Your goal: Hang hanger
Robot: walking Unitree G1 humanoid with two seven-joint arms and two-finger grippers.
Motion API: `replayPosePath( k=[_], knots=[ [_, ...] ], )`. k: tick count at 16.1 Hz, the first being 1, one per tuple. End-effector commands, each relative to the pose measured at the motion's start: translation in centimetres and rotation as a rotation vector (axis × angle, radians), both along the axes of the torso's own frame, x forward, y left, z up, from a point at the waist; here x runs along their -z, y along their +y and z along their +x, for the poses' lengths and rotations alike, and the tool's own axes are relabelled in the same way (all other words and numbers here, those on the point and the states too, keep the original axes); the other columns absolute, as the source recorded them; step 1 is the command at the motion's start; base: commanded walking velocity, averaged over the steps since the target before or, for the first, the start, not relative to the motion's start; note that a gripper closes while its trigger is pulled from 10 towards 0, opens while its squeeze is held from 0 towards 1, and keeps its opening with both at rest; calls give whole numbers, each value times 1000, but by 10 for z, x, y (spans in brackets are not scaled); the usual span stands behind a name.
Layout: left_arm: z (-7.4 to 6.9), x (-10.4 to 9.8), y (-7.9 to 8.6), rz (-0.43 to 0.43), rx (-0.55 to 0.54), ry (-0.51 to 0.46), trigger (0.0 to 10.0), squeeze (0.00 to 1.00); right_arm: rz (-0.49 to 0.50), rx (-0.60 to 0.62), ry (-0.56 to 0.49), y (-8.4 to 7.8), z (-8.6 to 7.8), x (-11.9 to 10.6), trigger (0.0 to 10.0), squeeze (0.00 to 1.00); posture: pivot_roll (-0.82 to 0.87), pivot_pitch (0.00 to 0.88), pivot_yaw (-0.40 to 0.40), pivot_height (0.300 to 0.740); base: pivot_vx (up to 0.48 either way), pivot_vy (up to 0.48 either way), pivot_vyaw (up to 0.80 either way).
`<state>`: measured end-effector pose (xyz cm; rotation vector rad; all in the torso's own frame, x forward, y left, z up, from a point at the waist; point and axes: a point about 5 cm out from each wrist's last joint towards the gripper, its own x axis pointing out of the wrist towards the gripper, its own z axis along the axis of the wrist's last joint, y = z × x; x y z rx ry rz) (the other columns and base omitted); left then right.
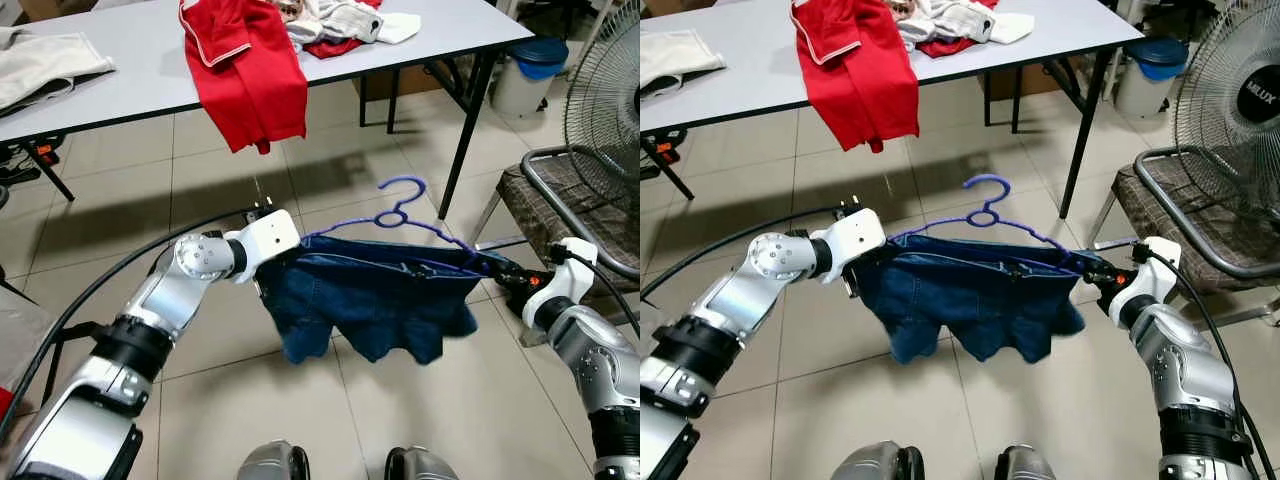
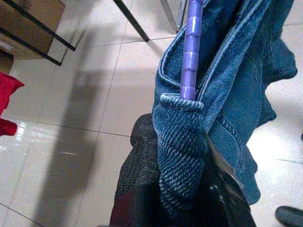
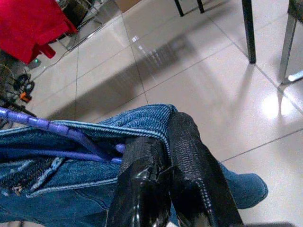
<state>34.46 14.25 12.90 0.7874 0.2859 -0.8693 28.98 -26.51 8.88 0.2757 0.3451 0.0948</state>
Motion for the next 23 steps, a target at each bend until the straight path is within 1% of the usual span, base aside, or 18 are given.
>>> replayPosePath(
  k=[1,2,3,5,7,8,10,11,13,15,16,17,18,19,20,21,22,23],
  knots=[
    [2,10,44,172,-144,-5,0,0,1,149,-24,-31,-7,-8,0,0,5,110,104,740,0,0,0],
    [1,11,51,272,-115,-25,0,0,7,201,-20,-44,-9,-8,0,0,5,110,104,740,0,0,0],
    [1,11,57,335,-111,-36,0,0,-19,233,-6,-55,-12,-8,0,0,5,107,102,740,0,0,0],
    [2,5,67,451,-60,-76,0,0,-32,259,6,-68,-17,-8,0,0,7,104,99,740,0,0,0],
    [1,4,68,461,-30,-69,0,0,-42,268,12,-71,-18,-7,0,0,9,101,98,740,0,0,0],
    [-2,5,64,441,-3,-40,0,0,-57,255,12,-69,-18,-7,0,0,12,98,98,740,0,0,0],
    [-7,13,53,429,48,9,0,0,-44,188,-19,-50,-10,-10,0,0,9,96,100,740,0,0,0],
    [-9,19,48,461,76,24,0,0,-38,125,-38,-34,-5,-11,0,0,7,93,101,740,0,0,0],
    [-9,29,40,465,68,50,0,0,11,-37,-102,6,0,-18,0,0,3,96,102,740,0,0,0],
    [-8,30,34,415,48,53,0,0,34,-129,-127,27,-2,-20,0,0,0,101,99,740,0,0,0],
    [-7,30,25,358,44,53,0,0,15,-140,-108,34,-3,-16,0,0,0,104,98,740,0,0,0],
    [-7,28,14,315,52,44,0,0,-205,-7,46,16,-3,9,0,0,-2,106,99,740,0,0,0],
    [-7,28,11,314,59,45,0,0,-304,26,80,11,-3,14,0,0,-4,108,102,740,0,0,0],
    [-7,28,10,312,62,45,0,0,-324,21,74,12,-2,13,0,0,-4,108,102,740,0,0,0],
    [-7,28,8,299,64,48,0,0,-287,22,58,16,0,12,0,0,0,110,102,740,0,0,0],
    [-6,28,4,238,47,62,0,0,-105,41,28,29,4,7,0,0,0,111,100,740,0,0,0],
    [-7,28,8,217,33,85,0,0,16,121,21,21,5,6,0,0,1,112,100,740,0,0,0],
    [-8,29,17,201,7,114,0,0,91,220,25,3,4,9,0,0,1,112,100,740,0,0,0]
  ],
)
